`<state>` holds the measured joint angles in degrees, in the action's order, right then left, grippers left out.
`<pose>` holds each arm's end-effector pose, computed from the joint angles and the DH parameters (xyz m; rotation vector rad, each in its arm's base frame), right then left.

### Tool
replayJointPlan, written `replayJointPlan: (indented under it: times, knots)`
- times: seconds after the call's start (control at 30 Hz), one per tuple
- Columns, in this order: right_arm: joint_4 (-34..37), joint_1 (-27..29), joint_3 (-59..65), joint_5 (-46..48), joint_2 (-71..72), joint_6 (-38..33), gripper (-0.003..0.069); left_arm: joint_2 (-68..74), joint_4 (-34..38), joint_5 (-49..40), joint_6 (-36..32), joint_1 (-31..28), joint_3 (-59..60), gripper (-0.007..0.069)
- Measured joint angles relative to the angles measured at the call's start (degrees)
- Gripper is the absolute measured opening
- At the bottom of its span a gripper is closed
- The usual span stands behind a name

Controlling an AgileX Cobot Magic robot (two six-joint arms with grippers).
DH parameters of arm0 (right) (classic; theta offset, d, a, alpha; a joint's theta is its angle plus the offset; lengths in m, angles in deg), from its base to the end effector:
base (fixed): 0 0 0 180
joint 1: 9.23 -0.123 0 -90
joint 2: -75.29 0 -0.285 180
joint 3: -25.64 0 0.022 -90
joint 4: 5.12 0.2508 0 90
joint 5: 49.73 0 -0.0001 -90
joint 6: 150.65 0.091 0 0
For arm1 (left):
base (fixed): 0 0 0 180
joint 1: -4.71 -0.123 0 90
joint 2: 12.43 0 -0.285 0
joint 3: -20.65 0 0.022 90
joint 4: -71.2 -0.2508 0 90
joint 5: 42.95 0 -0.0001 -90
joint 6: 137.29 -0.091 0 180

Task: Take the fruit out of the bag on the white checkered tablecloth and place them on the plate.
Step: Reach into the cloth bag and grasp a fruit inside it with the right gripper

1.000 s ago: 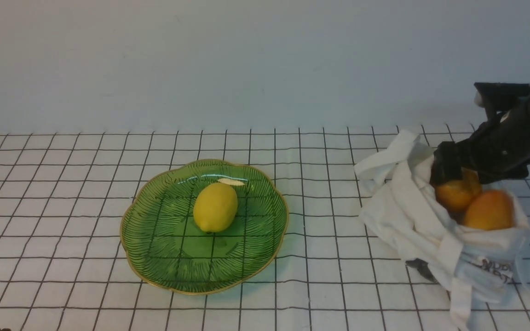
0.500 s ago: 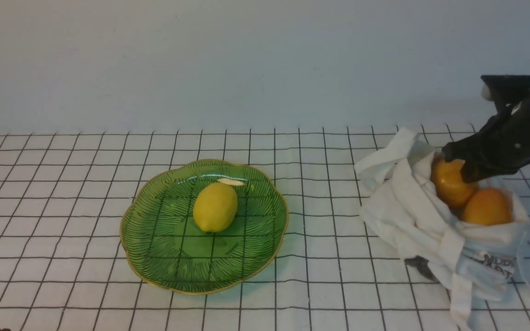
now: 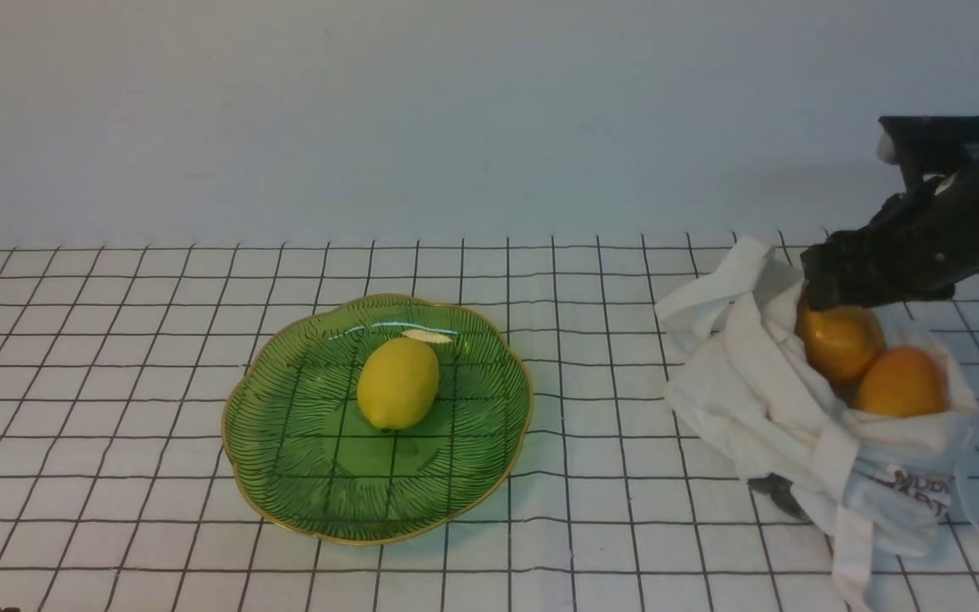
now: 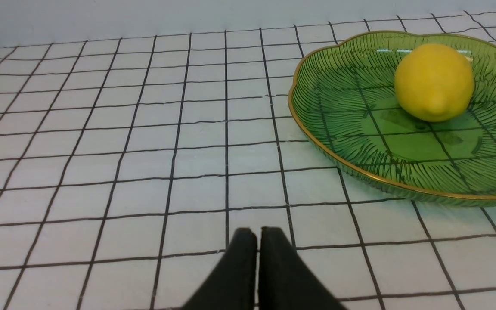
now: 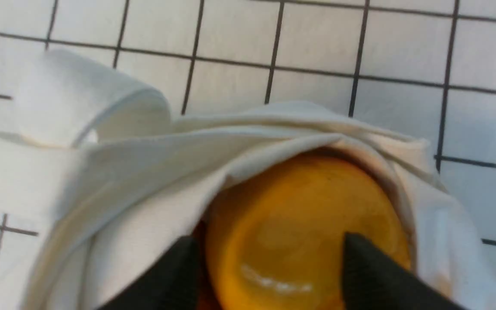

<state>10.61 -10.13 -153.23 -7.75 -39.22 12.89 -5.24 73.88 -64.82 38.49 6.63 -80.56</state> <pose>0.3891 0.0226 0.2115 -0.1828 2.7122 0.2300 0.0524 -0.0033 0.1702 0.0719 1.8806 -0.0186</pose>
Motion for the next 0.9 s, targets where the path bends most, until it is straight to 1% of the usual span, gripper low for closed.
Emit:
replayJointPlan:
  times: [0.03,0.07,0.13,0.2,0.3,0.43,0.53,0.6,0.63,0.7,0.77,0.8,0.9]
  knots:
    - [-0.2,0.0,0.0,0.0,-0.6,-0.1,0.0507,0.0,0.0,0.0,0.0,0.0,0.0,-0.0008]
    - [-0.5,0.0,0.0,0.1,-1.2,-0.1,0.0568,0.0,0.0,0.0,0.0,0.0,0.0,-0.0008]
    - [-1.1,0.0,0.0,0.3,-2.1,-0.1,0.0637,0.0,0.0,0.0,0.0,0.0,0.0,-0.0008]
    - [-2.0,0.0,0.0,0.3,-2.6,-0.1,0.0671,0.0,0.0,0.0,0.0,0.0,0.0,-0.0008]
    - [-2.0,-0.1,0.0,-0.2,-3.2,-0.1,0.0687,0.0,0.0,0.0,0.0,0.0,0.0,-0.0008]
    - [-1.5,-0.8,0.0,-2.3,-4.6,-0.1,0.0691,0.0,0.0,0.0,0.0,0.0,0.0,-0.0008]
    - [-2.7,-1.9,0.0,-3.8,-5.8,0.5,0.0692,0.0,0.0,0.0,0.0,0.0,0.0,-0.0008]
    - [-4.1,-2.4,-0.2,-4.3,-6.1,2.3,0.0692,0.0,0.0,0.0,0.0,0.0,0.0,-0.0008]
    - [-5.1,-2.5,-0.4,-4.4,-6.2,3.4,0.0682,0.0,0.0,0.0,0.0,0.0,0.0,-0.0008]
    - [-7.0,-2.7,-0.4,-4.7,-6.2,6.1,0.0638,0.0,0.0,0.0,0.0,0.0,0.0,-0.0008]
    - [-9.3,-3.0,-0.6,-4.9,-6.2,9.3,0.0574,0.0,0.0,0.0,0.0,0.0,0.0,-0.0008]
    - [-10.7,-3.2,-0.7,-5.0,-6.2,10.3,0.0554,0.0,0.0,0.0,0.0,0.0,0.0,-0.0008]
    - [-13.0,-3.5,-0.7,-5.1,-6.2,11.5,0.0553,0.0,0.0,0.0,0.0,0.0,0.0,-0.0008]
